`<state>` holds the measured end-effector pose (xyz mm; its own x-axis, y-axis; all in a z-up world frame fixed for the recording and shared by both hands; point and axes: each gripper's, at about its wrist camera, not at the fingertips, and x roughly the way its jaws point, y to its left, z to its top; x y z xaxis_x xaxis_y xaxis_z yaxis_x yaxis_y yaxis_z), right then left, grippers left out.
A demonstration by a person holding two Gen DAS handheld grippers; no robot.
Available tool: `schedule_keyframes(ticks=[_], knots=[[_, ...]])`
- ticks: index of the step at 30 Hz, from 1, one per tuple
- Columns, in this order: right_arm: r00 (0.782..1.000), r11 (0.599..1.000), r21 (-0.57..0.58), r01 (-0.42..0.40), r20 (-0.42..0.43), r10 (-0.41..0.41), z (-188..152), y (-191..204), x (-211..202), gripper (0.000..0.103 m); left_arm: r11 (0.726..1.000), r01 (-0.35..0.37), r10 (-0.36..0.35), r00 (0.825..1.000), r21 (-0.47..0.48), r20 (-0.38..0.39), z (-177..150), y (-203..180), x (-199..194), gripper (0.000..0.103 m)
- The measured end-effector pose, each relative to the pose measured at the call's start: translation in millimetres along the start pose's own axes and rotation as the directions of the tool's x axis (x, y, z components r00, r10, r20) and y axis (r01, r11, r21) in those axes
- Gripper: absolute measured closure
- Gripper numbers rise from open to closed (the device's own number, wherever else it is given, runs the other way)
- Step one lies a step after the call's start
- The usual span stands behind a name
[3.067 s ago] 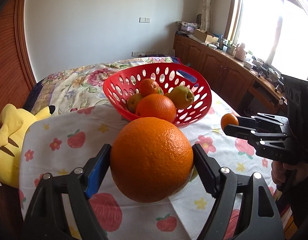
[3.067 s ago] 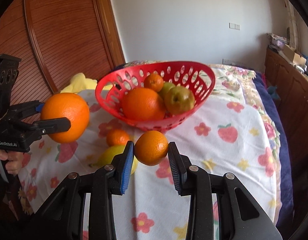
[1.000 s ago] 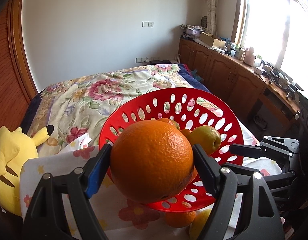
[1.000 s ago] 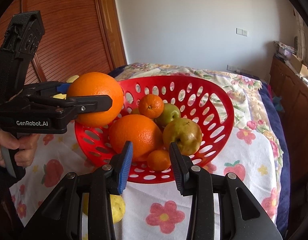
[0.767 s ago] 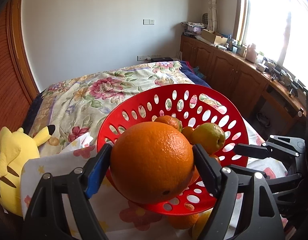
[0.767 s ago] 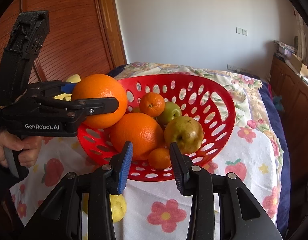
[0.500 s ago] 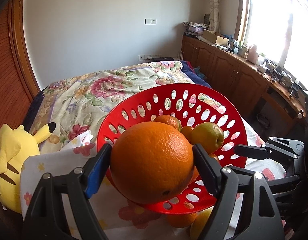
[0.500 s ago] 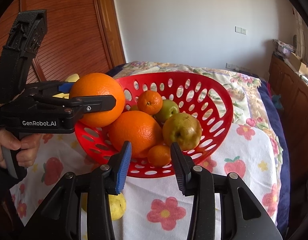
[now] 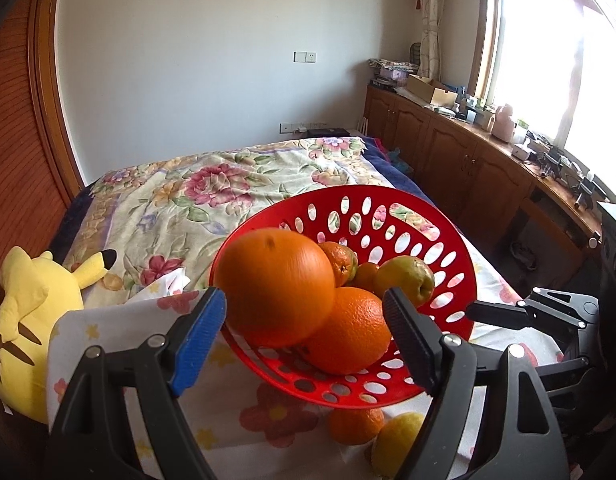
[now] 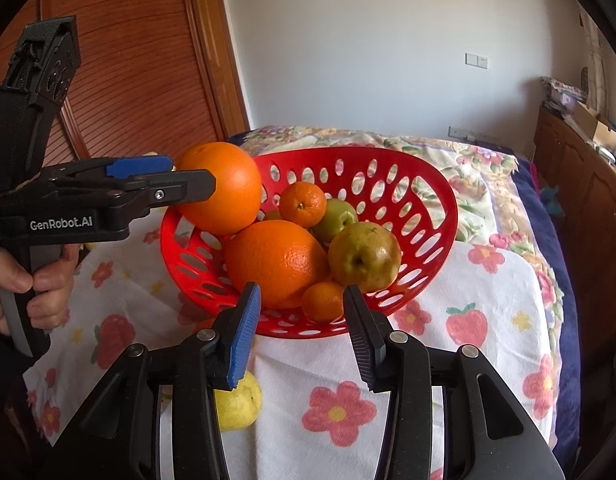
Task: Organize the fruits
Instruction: 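Open the right tool to drop the small orange while the left tool releases the large orange into the basket, then move the right tool to the yellow pear while the left tool approaches a small orange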
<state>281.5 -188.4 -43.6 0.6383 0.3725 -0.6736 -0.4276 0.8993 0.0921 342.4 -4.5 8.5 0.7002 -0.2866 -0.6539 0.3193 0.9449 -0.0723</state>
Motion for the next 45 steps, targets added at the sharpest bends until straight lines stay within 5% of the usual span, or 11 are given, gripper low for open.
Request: schedule_keyframes(ticks=[13, 24, 32, 45], knots=[[1.0, 1.0, 0.007, 0.017, 0.012, -0.017, -8.5, 12.9, -21.4, 0.06, 1.0, 0.01, -0.01, 1.0, 0.011, 0.017, -19.5, -5.8, -34.1, 0.022], [1.0, 1.0, 0.016, 0.001, -0.01, 0.0, -27.4, 28.9, -28.7, 0.059, 1.0, 0.009, -0.009, 1.0, -0.027, -0.013, -66.6, 1.7, -51.6, 0.022], [0.998, 0.999, 0.014, -0.031, -0.045, 0.031, -42.0, 46.9, -18.1, 0.046, 0.999, -0.001, 0.0, 0.999, -0.049, -0.034, -89.6, 9.4, -55.8, 0.022], [0.994, 0.999, 0.016, -0.041, -0.097, 0.043, -52.2, 60.4, 10.8, 0.041, 0.999, -0.017, 0.014, 0.998, -0.05, -0.066, -112.3, 14.1, -57.1, 0.022]])
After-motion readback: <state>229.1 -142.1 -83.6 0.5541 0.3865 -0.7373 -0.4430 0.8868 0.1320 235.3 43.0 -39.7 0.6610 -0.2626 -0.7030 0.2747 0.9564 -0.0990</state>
